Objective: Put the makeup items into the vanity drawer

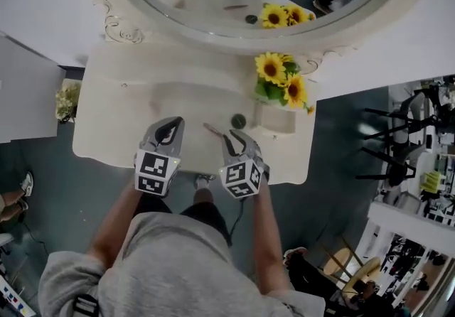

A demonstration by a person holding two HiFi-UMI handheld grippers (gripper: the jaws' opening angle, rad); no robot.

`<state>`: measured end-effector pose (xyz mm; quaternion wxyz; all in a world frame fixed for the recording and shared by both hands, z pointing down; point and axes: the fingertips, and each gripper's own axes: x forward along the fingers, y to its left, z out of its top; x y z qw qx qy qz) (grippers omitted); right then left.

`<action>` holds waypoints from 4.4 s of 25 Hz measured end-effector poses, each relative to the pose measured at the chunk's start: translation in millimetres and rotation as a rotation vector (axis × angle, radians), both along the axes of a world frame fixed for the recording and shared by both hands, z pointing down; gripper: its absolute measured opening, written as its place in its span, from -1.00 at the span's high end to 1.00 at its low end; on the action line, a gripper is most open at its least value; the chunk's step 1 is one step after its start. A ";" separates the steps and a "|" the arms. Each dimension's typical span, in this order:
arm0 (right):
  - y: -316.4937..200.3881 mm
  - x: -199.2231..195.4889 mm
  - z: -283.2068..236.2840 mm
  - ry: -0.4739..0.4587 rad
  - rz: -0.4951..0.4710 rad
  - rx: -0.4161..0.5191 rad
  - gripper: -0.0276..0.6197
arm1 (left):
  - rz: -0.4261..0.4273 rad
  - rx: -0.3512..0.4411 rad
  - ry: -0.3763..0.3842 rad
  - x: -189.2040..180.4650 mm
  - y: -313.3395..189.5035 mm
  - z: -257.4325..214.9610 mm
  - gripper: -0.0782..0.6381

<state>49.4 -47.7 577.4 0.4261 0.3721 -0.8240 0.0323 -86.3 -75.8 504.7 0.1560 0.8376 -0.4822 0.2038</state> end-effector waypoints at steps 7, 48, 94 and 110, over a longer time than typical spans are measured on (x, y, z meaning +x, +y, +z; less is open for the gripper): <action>12.5 -12.6 59.4 0.081 -0.233 -0.226 0.37 | -0.067 -0.048 -0.020 -3.9 5.6 21.0 0.75; -4.2 41.6 7.0 -0.012 -0.136 -0.143 0.76 | -0.062 -0.017 -0.011 41.4 -2.0 8.2 0.75; -64.0 198.2 29.0 0.075 0.046 -0.086 0.44 | 0.021 -0.036 -0.043 157.9 -31.1 22.1 0.75; -52.6 203.1 -26.2 0.037 0.186 0.023 0.44 | 0.098 0.047 -0.021 158.7 -28.4 -13.2 0.75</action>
